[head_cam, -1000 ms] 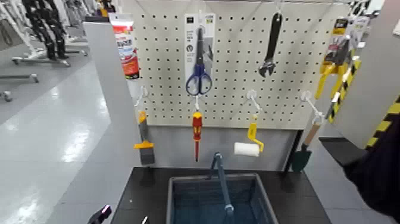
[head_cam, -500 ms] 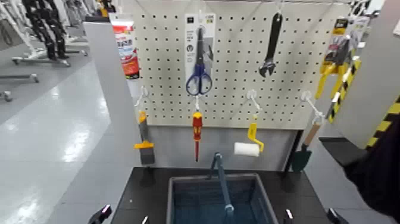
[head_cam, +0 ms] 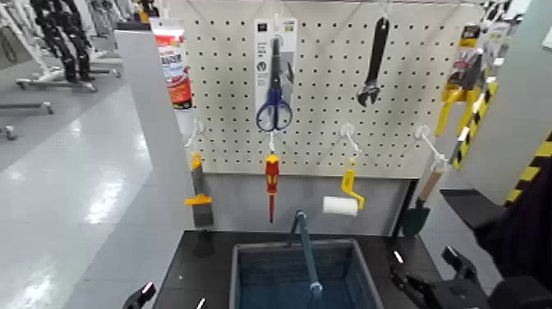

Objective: Put the black wrench into the crate.

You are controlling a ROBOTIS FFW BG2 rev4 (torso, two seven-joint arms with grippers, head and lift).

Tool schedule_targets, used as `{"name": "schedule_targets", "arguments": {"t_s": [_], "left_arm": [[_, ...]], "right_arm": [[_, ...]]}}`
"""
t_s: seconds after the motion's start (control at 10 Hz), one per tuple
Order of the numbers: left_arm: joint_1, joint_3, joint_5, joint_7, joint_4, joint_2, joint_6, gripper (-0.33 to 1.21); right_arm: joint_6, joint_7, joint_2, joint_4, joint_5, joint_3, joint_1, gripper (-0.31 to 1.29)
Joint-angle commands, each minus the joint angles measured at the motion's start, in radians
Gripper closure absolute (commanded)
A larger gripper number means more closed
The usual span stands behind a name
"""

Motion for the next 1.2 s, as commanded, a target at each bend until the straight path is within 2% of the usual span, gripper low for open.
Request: {"name": "schedule_targets", "arguments": {"t_s": [0.1, 0.4, 0.5, 0.8, 1.2], "left_arm": [[-0.002, -0.004, 0.002, -0.001, 0.0, 0.003, 0.0, 0.09], [-0.009, -0.01, 0.008, -0.004, 0.003, 0.012, 0.0, 0.09], [-0.014, -0.017, 0.008, -0.008, 0.003, 0.018, 0.0, 0.09], [-0.023, -0.028, 0.01, -0.006, 0.008, 0.029, 0.003, 0.09], [-0.034, -0.037, 0.019, -0.008, 0.017, 0.036, 0.005, 0.09]], "right_arm": [[0.021, 0.013, -0.004, -0.004, -0.027, -0.007, -0.062, 0.19], [0.116, 0.111, -0.012, -0.007, -0.055, -0.037, -0.171, 0.19], [0.125, 0.123, -0.012, -0.002, -0.062, -0.042, -0.214, 0.16], [0.168, 0.171, -0.026, 0.031, -0.084, -0.031, -0.341, 0.15], [0.269, 0.272, -0.046, 0.074, -0.128, -0.018, -0.508, 0.15]]}}
